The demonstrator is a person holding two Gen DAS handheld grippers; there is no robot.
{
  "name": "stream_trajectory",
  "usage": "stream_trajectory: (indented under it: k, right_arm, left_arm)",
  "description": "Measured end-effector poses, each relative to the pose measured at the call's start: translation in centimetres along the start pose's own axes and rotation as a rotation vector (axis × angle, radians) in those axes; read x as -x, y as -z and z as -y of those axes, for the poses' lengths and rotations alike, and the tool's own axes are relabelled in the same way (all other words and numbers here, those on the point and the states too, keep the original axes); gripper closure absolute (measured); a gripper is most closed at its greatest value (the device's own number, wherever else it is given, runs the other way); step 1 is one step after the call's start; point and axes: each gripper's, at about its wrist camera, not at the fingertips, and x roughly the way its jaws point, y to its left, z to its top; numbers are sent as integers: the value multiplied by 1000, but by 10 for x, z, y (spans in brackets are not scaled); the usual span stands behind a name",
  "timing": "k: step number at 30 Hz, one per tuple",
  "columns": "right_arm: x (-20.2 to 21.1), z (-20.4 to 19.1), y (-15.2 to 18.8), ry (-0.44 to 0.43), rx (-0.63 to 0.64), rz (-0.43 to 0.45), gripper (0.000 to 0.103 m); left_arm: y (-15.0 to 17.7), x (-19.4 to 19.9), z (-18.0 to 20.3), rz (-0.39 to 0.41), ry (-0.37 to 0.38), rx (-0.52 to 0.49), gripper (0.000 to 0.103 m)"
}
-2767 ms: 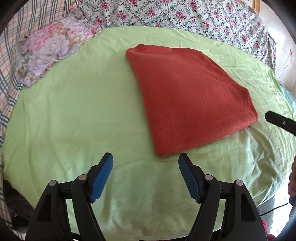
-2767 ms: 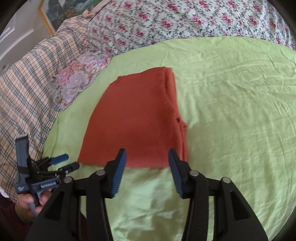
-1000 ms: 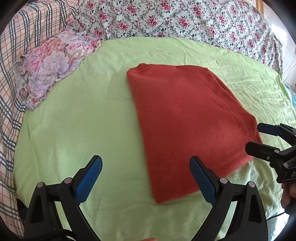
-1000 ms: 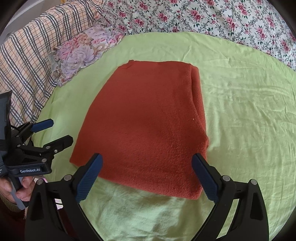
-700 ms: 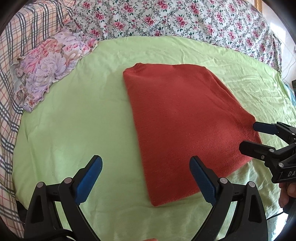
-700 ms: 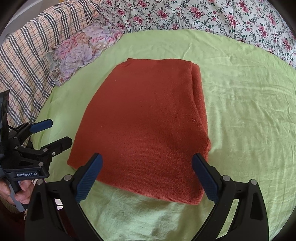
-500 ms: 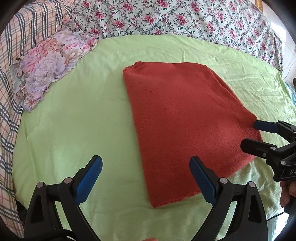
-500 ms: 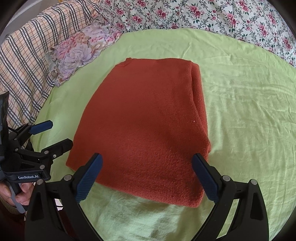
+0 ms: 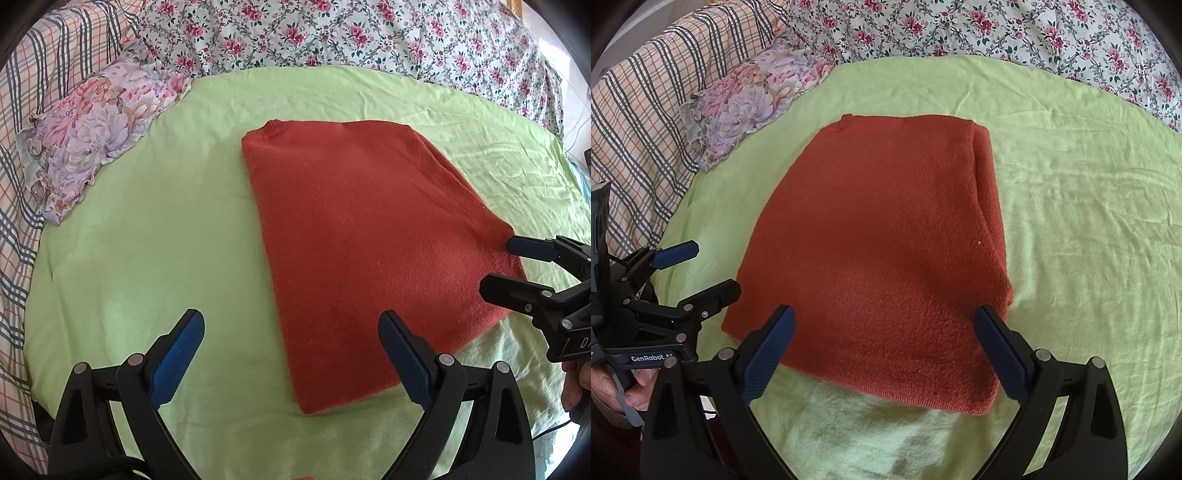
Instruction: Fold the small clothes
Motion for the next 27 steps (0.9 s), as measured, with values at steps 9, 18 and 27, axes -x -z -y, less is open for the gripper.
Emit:
stream_trajectory:
  k: [9,18,27]
  right_arm:
    - [0,-1,2,-1,13,-6,6]
    - [2,0,2,0,19,-5,6]
    - [3,1,2,-1,20,-7,6]
  left_arm:
    - [2,2,2,3,-6,-1,7]
    - [2,4,3,9,-12,-9,7]
    - [2,5,3,9,-14,-7,7]
